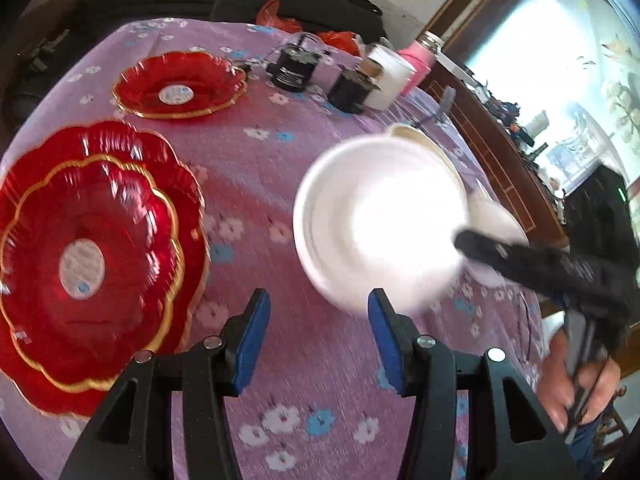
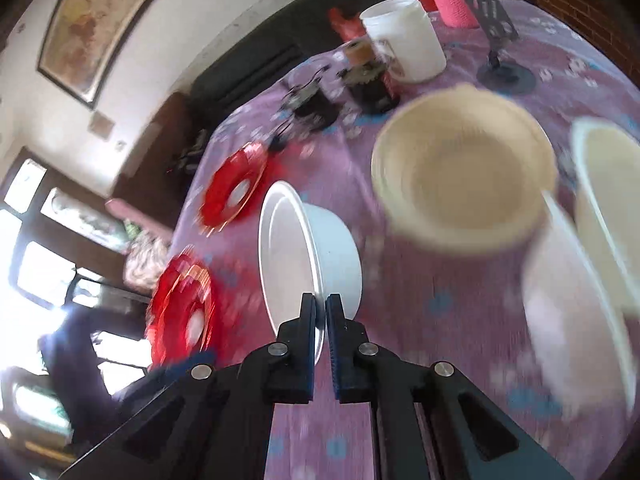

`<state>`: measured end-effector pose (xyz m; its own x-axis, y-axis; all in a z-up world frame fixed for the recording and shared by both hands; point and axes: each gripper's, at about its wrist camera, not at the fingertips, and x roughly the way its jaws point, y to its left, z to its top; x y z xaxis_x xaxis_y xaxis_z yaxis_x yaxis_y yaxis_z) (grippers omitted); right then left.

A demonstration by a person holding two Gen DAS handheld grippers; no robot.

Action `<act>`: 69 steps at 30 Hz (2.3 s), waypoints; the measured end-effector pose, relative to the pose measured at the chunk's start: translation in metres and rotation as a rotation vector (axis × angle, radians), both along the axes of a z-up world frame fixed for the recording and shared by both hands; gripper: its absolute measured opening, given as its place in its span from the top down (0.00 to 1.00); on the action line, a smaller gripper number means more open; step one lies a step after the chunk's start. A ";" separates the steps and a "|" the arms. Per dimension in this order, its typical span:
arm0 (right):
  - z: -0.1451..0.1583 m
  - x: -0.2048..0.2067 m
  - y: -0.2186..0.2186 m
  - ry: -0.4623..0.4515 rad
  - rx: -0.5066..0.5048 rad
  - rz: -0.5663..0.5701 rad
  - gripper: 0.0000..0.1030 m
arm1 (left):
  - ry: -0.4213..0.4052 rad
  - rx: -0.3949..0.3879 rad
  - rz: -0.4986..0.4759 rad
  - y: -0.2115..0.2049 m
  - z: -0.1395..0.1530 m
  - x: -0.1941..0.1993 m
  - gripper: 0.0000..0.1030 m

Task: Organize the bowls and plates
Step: 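Reach the left gripper to a white bowl and grasp its rim, then lift and carry the white bowl with the left gripper toward the red plates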

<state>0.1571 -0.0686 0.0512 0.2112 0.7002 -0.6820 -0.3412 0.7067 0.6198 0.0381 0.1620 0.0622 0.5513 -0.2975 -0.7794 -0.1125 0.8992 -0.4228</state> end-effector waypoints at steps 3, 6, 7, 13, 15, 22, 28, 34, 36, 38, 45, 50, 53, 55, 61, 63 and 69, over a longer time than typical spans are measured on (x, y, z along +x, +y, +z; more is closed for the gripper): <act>-0.004 -0.036 -0.029 0.030 0.071 0.012 0.93 | 0.005 -0.017 -0.022 -0.007 -0.004 -0.009 0.52; -0.017 -0.056 -0.045 0.078 0.105 0.029 0.93 | 0.016 -0.020 -0.064 -0.021 -0.012 -0.014 0.46; -0.024 -0.060 -0.048 0.104 0.119 0.038 0.93 | 0.021 -0.014 -0.080 -0.029 -0.016 -0.014 0.46; -0.040 -0.072 -0.051 0.043 0.003 0.020 0.89 | 0.015 0.115 -0.088 -0.063 -0.027 -0.020 0.83; -0.037 -0.076 -0.052 -0.007 -0.042 0.006 0.88 | 0.014 0.114 -0.079 -0.066 -0.028 -0.022 0.89; -0.042 -0.084 -0.057 -0.094 -0.131 -0.046 0.85 | -0.039 0.180 -0.077 -0.089 -0.016 -0.042 0.89; -0.040 -0.093 -0.064 -0.121 -0.136 -0.061 0.85 | -0.041 0.198 -0.078 -0.101 -0.017 -0.057 0.88; -0.034 -0.101 -0.054 -0.150 -0.130 -0.029 0.85 | -0.027 0.174 -0.060 -0.093 -0.027 -0.067 0.86; -0.036 -0.101 -0.050 -0.142 -0.138 -0.028 0.85 | -0.027 0.152 -0.055 -0.089 -0.028 -0.067 0.86; -0.035 -0.103 -0.050 -0.138 -0.146 -0.026 0.85 | -0.031 0.135 -0.052 -0.087 -0.029 -0.067 0.85; -0.024 -0.110 -0.066 -0.177 -0.156 -0.057 0.67 | -0.053 0.093 -0.030 -0.086 -0.027 -0.064 0.55; -0.025 -0.107 -0.064 -0.169 -0.149 -0.056 0.68 | -0.050 0.101 -0.019 -0.089 -0.028 -0.057 0.55; -0.027 -0.105 -0.059 -0.179 -0.176 -0.053 0.88 | -0.061 0.116 -0.023 -0.094 -0.027 -0.057 0.74; -0.027 -0.105 -0.059 -0.185 -0.172 -0.065 0.92 | -0.075 0.159 -0.017 -0.097 -0.023 -0.059 0.77; -0.023 -0.111 -0.057 -0.220 -0.160 -0.055 0.95 | -0.107 0.209 -0.026 -0.104 -0.015 -0.066 0.84; -0.022 -0.114 -0.055 -0.218 -0.146 -0.050 0.95 | -0.117 0.218 -0.036 -0.107 -0.010 -0.070 0.84; -0.008 -0.114 -0.065 -0.253 -0.135 -0.128 0.94 | -0.110 0.249 -0.030 -0.105 -0.011 -0.073 0.84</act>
